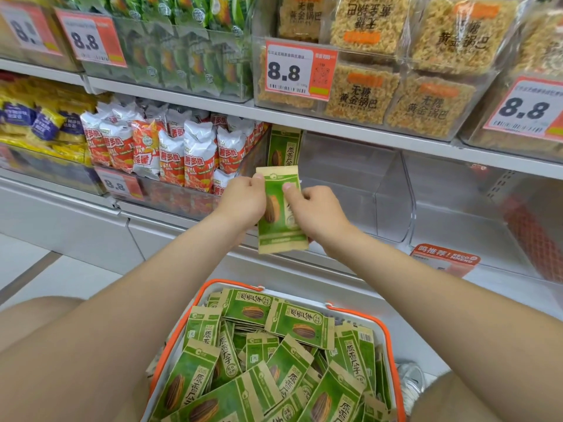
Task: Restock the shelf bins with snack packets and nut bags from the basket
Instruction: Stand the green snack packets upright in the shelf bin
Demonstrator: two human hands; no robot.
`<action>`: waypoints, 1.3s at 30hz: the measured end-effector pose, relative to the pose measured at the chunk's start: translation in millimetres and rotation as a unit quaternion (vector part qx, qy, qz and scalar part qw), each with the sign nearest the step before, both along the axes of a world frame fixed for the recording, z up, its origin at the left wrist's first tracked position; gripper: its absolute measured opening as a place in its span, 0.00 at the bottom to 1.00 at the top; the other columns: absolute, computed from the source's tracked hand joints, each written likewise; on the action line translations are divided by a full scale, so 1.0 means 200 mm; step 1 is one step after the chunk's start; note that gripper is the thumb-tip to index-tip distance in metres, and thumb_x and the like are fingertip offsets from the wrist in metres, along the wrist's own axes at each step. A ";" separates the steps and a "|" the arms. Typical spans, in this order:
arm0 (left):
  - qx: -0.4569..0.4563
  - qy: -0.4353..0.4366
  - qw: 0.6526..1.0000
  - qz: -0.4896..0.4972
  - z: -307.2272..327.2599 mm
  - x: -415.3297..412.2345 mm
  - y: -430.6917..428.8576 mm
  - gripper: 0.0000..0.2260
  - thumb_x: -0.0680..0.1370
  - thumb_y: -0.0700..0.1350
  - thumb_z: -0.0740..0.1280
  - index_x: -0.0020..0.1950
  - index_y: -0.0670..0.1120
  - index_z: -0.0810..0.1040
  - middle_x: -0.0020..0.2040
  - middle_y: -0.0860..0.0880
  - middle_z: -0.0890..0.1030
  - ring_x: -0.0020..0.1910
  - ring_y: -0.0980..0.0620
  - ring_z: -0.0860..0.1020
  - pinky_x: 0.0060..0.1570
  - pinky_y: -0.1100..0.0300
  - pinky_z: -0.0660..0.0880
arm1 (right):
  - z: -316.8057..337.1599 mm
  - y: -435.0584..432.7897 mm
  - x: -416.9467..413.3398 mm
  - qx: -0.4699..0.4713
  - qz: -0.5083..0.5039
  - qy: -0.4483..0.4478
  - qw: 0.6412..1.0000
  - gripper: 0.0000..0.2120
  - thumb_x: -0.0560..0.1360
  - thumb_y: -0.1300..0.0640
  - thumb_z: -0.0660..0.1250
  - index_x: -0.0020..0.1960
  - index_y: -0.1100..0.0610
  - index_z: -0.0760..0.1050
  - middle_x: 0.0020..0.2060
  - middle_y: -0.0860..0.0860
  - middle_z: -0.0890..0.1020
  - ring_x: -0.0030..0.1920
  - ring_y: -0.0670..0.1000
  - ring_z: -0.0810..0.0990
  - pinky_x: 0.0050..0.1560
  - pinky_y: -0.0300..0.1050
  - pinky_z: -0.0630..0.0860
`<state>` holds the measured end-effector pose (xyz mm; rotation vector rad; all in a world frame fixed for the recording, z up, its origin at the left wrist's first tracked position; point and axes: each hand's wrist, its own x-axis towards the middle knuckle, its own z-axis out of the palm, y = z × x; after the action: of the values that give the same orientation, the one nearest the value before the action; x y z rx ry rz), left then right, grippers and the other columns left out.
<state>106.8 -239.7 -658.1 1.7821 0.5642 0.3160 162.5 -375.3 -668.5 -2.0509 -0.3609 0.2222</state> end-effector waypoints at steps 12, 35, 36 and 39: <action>0.643 0.129 0.710 -0.256 -0.03 0.07 0.26 0.13 0.79 0.37 0.62 0.59 0.49 0.80 0.51 0.49 0.78 0.56 0.44 0.74 0.60 0.43 0.69 | -0.06 0.14 0.50 0.066 -0.109 0.036 0.991 0.23 0.74 0.37 0.72 0.54 0.56 0.76 0.48 0.56 0.86 0.44 0.58 0.87 0.36 0.52 0.84; 0.583 0.120 0.754 -0.277 -0.03 0.13 0.25 0.08 0.78 0.40 0.63 0.48 0.54 0.71 0.45 0.50 0.75 0.44 0.47 0.69 0.52 0.49 0.59 | -0.23 0.38 0.57 -0.077 0.064 0.256 0.961 0.17 0.68 0.63 0.77 0.56 0.57 0.83 0.48 0.56 0.88 0.52 0.57 0.87 0.62 0.58 0.81; 0.586 0.119 0.753 -0.275 -0.03 0.13 0.25 0.08 0.78 0.40 0.63 0.48 0.54 0.71 0.45 0.51 0.75 0.44 0.47 0.69 0.53 0.49 0.60 | -0.22 0.38 0.57 -0.063 0.059 0.247 0.965 0.18 0.68 0.63 0.77 0.57 0.57 0.83 0.47 0.56 0.88 0.51 0.57 0.88 0.60 0.58 0.82; 0.589 0.122 0.751 -0.274 -0.04 0.13 0.25 0.07 0.77 0.40 0.63 0.41 0.51 0.70 0.42 0.50 0.74 0.40 0.47 0.69 0.52 0.48 0.60 | -0.21 0.39 0.57 0.004 0.044 0.242 0.969 0.16 0.73 0.64 0.73 0.60 0.59 0.80 0.49 0.57 0.88 0.49 0.56 0.88 0.55 0.57 0.85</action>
<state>133.0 -190.0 -666.9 3.1471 -0.1138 -0.0294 276.3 -297.1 -710.1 -1.8961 -0.1473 0.7563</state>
